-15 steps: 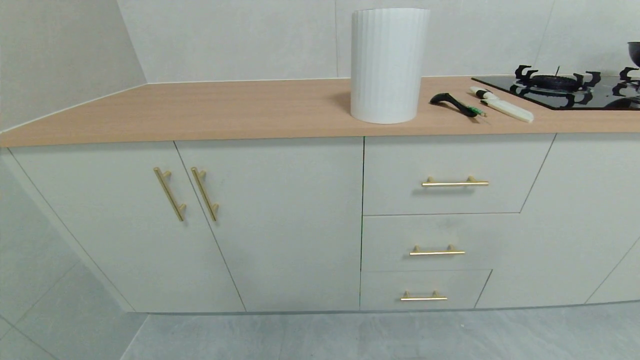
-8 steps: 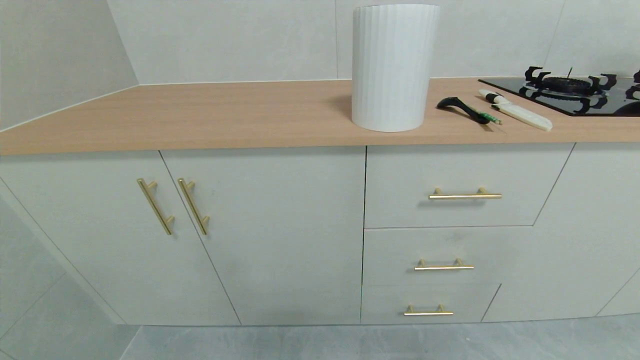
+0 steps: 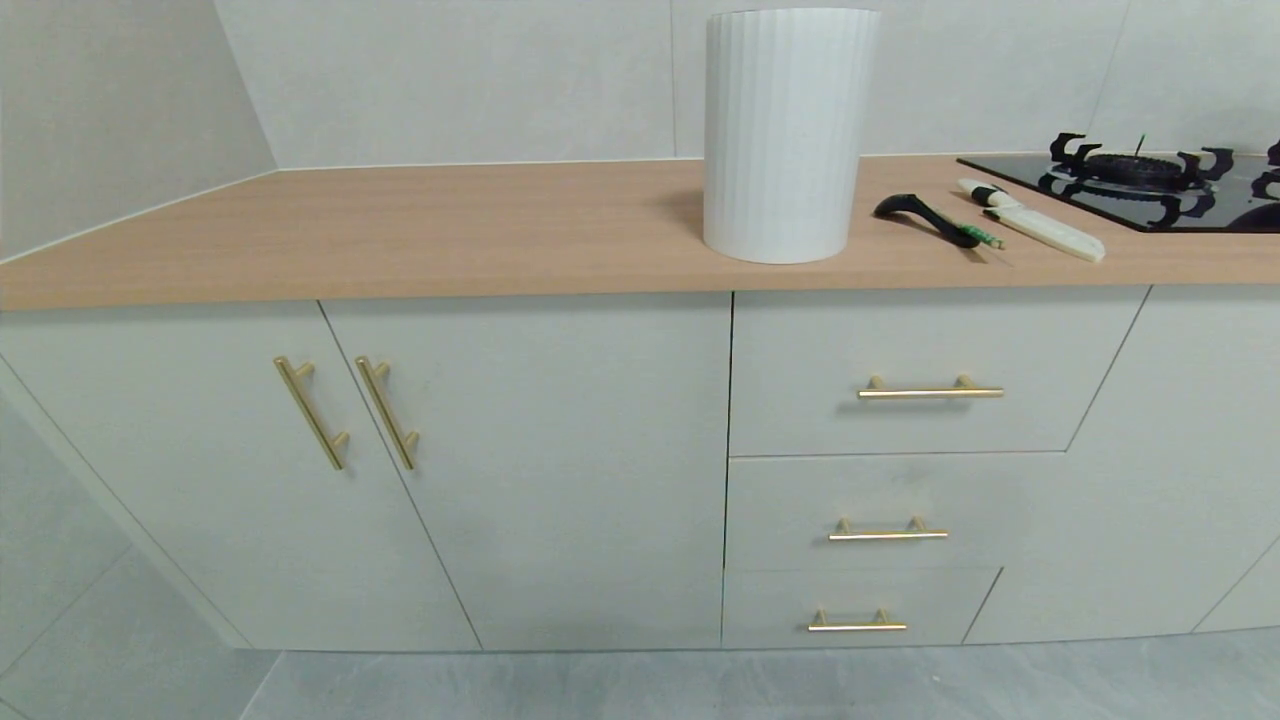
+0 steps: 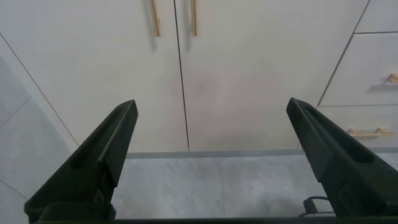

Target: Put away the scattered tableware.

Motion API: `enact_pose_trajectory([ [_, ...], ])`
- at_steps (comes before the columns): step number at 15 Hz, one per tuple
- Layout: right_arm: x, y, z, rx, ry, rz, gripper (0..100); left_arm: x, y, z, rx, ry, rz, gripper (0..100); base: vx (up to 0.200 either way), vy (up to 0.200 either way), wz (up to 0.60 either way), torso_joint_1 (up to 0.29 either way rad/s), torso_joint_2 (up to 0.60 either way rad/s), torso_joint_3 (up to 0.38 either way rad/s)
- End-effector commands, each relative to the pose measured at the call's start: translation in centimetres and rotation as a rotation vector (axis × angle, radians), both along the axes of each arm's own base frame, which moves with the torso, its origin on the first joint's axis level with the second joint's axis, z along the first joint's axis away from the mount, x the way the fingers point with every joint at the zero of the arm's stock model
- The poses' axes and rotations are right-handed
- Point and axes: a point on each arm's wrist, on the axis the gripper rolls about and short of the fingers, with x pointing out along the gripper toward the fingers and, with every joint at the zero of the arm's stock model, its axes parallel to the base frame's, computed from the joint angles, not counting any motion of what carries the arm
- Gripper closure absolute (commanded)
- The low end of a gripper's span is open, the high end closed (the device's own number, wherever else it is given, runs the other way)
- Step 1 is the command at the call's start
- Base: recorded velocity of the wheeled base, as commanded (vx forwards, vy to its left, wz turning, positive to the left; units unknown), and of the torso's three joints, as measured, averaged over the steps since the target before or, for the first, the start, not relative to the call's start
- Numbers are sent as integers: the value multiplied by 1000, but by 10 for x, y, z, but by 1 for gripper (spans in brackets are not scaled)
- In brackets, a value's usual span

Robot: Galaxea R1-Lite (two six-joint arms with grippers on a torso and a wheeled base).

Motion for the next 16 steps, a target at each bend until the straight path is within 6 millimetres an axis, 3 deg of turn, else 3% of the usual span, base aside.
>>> enact_pose_trajectory([
  [1,0,0,1,0,-6,-8,0,0,0,0,1,1,0,0,0,0,0,0,0,0],
  [2,-5,-1,20,11,-75,-27,0,0,0,0,0,1,0,0,0,0,0,0,0,0],
  [3,-12,-1,54,57,-144,-14,0,0,0,0,1,1,0,0,0,0,0,0,0,0],
  [4,-12,-1,60,71,-132,-4,0,0,0,0,1,1,0,0,0,0,0,0,0,0],
  [5,3,0,71,49,-13,25,0,0,0,0,1,1,0,0,0,0,0,0,0,0],
  [8,39,2,78,40,213,86,0,0,0,0,0,1,2,0,0,0,0,0,0,0],
  [10,82,8,79,9,444,157,0,0,0,0,0,1,0,0,0,0,0,0,0,0],
  [13,137,25,86,-21,555,225,0,0,0,0,0,1,0,0,0,0,0,0,0,0],
  [16,171,39,79,-58,642,229,0,0,0,0,0,1,0,0,0,0,0,0,0,0],
])
